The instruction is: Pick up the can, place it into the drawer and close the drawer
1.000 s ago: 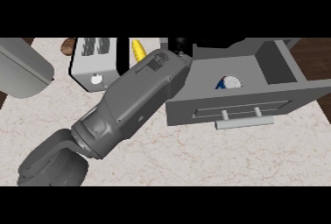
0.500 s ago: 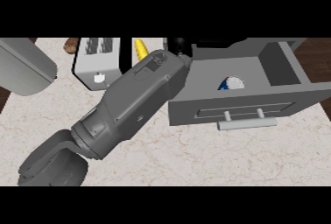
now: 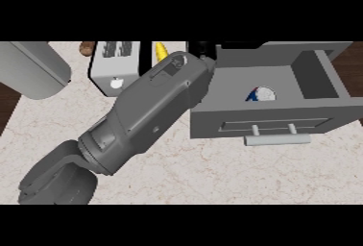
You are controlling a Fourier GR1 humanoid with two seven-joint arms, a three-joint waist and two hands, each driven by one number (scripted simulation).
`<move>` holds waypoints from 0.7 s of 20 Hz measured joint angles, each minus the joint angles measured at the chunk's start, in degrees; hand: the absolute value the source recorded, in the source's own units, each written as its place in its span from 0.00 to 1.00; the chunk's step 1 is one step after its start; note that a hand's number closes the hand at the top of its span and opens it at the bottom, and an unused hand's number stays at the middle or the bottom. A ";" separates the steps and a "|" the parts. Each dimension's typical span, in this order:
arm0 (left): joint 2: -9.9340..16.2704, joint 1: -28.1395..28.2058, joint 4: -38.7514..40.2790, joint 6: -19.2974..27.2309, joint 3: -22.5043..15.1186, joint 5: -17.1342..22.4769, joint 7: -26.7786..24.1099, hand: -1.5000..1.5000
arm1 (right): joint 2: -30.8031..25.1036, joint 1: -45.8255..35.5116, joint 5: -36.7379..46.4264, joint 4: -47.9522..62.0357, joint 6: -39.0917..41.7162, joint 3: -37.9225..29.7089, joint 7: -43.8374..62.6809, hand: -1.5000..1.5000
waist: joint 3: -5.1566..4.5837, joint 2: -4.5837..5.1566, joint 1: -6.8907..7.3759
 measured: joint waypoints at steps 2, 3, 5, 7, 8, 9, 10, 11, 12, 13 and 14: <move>0.00 -0.11 0.11 -0.54 0.44 0.22 0.09 0.00 | 0.56 -1.15 6.02 1.19 -0.46 3.37 -1.68 0.00 | -0.01 -0.07 0.66; 0.04 -0.35 0.33 -0.75 0.85 0.16 0.30 0.00 | 0.56 -2.11 8.91 1.74 -0.90 5.05 -1.76 0.00 | -0.02 -0.14 1.10; 0.04 0.33 -0.22 -0.55 0.71 0.48 0.28 0.00 | 0.43 -4.45 14.69 3.25 -1.98 8.64 -2.01 0.00 | -0.04 -0.20 1.36; 0.03 -0.04 0.05 -0.55 0.82 0.38 0.89 0.00 | 0.75 -6.08 20.52 4.55 -3.57 12.29 -2.81 0.00 | -0.04 -0.28 1.56; 0.02 -0.47 0.10 -0.39 1.02 0.24 1.48 0.00 | 0.95 -6.85 23.17 5.96 -4.61 13.79 -3.54 0.00 | -0.05 -0.35 1.73; 0.02 -0.72 -0.42 0.15 0.92 0.36 1.98 0.00 | 0.84 -8.72 25.67 7.99 -5.76 15.06 -3.84 0.00 | -0.04 -0.38 1.89; 0.13 -0.72 -0.38 0.11 1.12 0.11 2.30 0.00 | 1.03 -9.86 28.14 9.41 -6.90 16.56 -4.12 0.00 | -0.05 -0.45 2.08; 0.12 -0.64 -0.50 0.23 1.24 -0.10 2.58 0.00 | 0.89 -11.09 30.27 11.57 -8.14 17.52 -5.17 0.00 | -0.05 -0.50 2.26; 0.34 -0.67 -0.19 -0.08 1.54 -0.34 2.77 0.00 | 0.70 -12.05 32.26 13.64 -9.31 18.43 -6.29 0.00 | -0.04 -0.50 2.31; 0.34 -0.48 -0.40 0.27 1.74 -0.67 2.99 0.00 | 0.81 -12.83 34.32 14.91 -10.32 19.67 -6.50 0.00 | -0.04 -0.58 2.40; 0.81 -0.22 -0.14 -0.40 1.82 -0.95 3.35 0.00 | 0.80 -14.29 36.53 16.34 -11.13 21.03 -6.21 0.00 | -0.04 -0.59 2.50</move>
